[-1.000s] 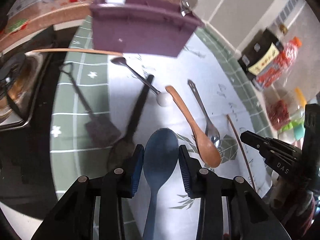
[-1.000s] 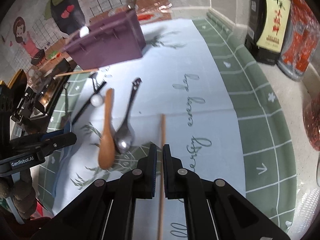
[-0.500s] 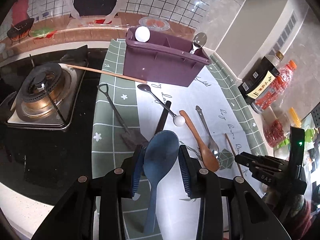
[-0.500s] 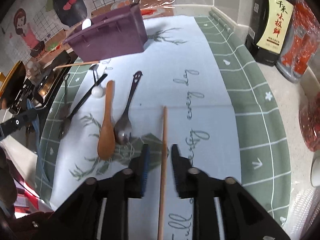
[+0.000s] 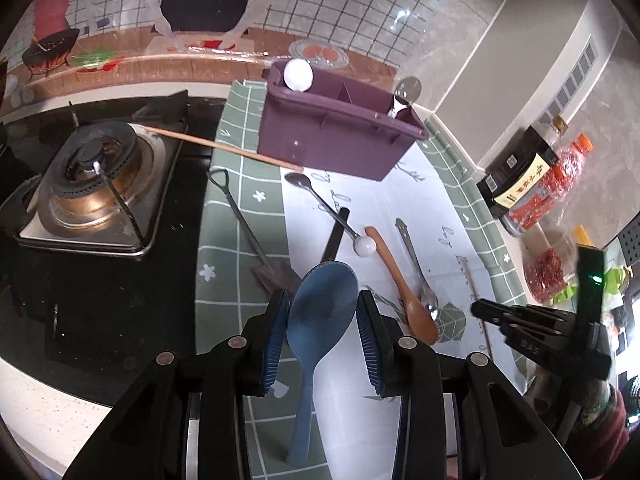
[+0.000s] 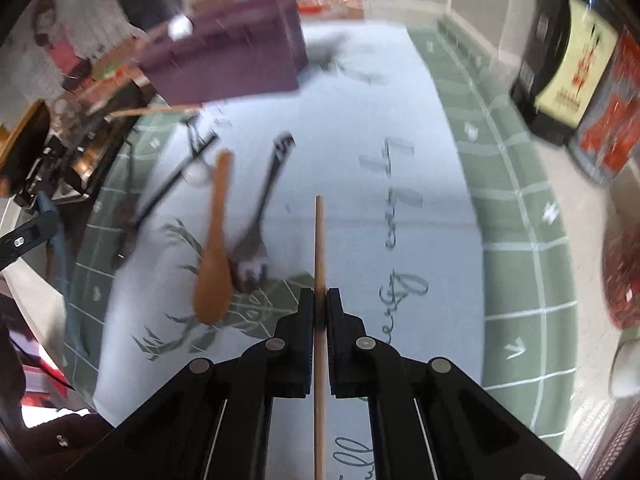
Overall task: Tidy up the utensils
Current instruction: 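Lift the blue spoon with the left tool while the right tool carries the chopstick toward the caddy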
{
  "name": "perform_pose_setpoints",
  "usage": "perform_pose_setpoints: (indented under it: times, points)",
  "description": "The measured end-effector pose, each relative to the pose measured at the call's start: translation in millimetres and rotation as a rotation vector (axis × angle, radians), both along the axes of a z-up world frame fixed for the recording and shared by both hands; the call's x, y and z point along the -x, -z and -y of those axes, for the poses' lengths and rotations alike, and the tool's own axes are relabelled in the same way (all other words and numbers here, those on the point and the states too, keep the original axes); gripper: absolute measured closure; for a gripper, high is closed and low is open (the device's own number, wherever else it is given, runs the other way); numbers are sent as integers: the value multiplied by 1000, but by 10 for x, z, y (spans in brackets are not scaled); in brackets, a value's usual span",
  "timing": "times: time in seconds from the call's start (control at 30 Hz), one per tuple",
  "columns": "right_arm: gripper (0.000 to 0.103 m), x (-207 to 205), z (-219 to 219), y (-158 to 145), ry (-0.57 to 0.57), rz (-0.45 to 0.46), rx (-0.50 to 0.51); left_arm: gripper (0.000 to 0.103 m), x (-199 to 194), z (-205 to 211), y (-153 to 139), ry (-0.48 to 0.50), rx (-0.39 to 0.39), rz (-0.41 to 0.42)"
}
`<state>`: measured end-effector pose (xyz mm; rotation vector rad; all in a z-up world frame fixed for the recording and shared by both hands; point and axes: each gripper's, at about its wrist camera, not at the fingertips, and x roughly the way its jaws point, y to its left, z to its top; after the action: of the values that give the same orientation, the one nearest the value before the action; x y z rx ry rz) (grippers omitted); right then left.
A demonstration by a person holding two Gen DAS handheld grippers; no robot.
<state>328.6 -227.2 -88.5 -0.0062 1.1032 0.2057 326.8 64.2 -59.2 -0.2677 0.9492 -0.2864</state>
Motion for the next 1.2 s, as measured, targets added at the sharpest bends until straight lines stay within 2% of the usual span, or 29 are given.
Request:
perform_pose_setpoints:
  times: [0.23,0.4,0.43,0.47,0.63,0.77,0.87,1.0,1.1,1.2]
  points:
    - [97,98,-70,-406,37,172,-47,68,-25,-29,-168,-2,32,33]
    - [97,39,-136,-722,77,285,-138,72,-42,-15,-505,-1,48,127]
    - [97,35,-139,-794,80,307,-148,84,-57,-16,-582,-2,50,146]
    - [97,15,-147,-889,82,334,-159,91,-82,-10,-665,-7,39,166]
    - [97,-163,-197,-1275,73,434,-140,98,-228,-11,-969,-8,20,249]
    - [97,-269,-168,-1386,66,439,-127,98,-274,-49,-1003,-9,18,255]
    - [97,-317,-125,-1348,65,413,-123,98,-312,-68,-872,-12,16,213]
    - [97,-332,-16,-1165,77,358,-111,96,-427,-3,-491,6,29,50]
    - [97,-332,68,-999,89,310,-105,96,-487,138,-111,63,66,-80]
    - [97,-333,139,-805,96,258,-92,88,-548,304,116,103,47,-129]
